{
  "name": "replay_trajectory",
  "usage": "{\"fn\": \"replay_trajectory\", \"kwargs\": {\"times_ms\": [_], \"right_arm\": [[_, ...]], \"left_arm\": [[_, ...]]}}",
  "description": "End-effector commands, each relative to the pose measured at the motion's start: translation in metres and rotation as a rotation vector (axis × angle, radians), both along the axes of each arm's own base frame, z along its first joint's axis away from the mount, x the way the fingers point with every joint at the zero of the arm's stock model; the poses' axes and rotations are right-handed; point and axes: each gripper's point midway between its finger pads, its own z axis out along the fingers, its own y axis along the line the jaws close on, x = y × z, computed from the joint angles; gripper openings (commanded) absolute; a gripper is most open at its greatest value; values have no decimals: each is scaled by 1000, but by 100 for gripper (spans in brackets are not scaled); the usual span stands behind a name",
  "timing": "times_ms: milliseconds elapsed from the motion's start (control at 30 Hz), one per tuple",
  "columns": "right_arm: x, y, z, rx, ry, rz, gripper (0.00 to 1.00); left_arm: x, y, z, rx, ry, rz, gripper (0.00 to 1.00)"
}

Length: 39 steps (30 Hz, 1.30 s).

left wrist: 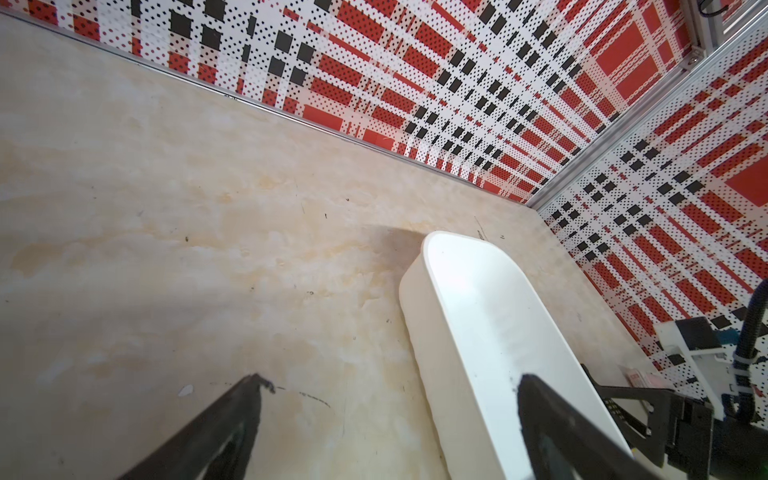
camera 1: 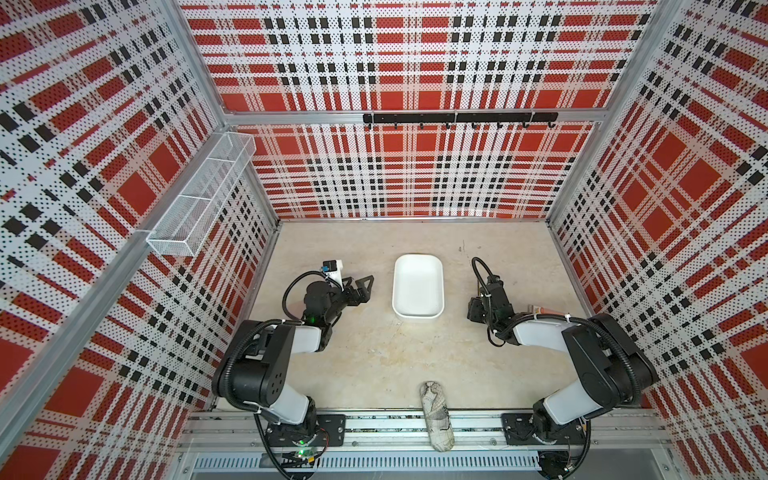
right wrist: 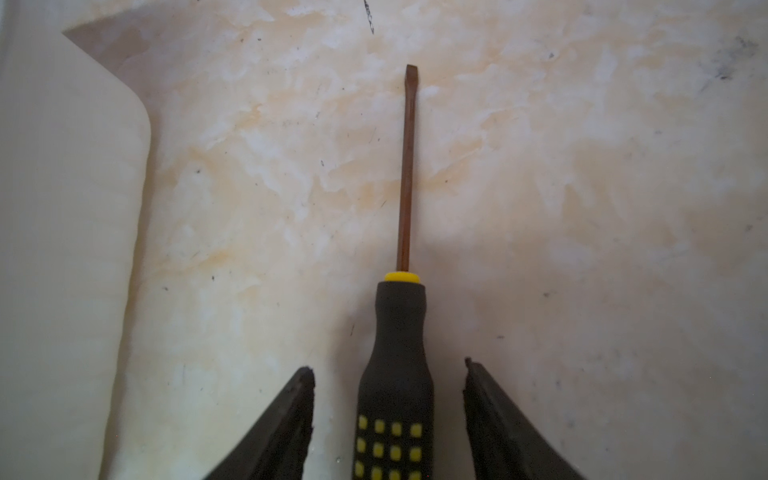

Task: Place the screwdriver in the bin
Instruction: 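Close the right gripper on the screwdriver handle and lift it, then carry the screwdriver with the right gripper over the white bin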

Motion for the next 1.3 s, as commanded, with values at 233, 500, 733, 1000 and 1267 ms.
{"fn": "replay_trajectory", "kwargs": {"times_ms": [233,500,733,1000,1267], "right_arm": [[7,3,-5,-41,44,1,33],[4,-2,-1,-65,56,-5,0],[15,11,68,21,-77,20,0],[25,69,174,96,-270,93,0],[33,131,187,64,-251,37,0]], "left_arm": [[6,-3,1,-15,13,-17,98],[5,-3,-2,-10,20,-21,98],[5,-3,-1,-9,19,-22,98],[7,-9,0,-17,20,-52,98],[5,-18,1,-22,13,-100,98]]}}
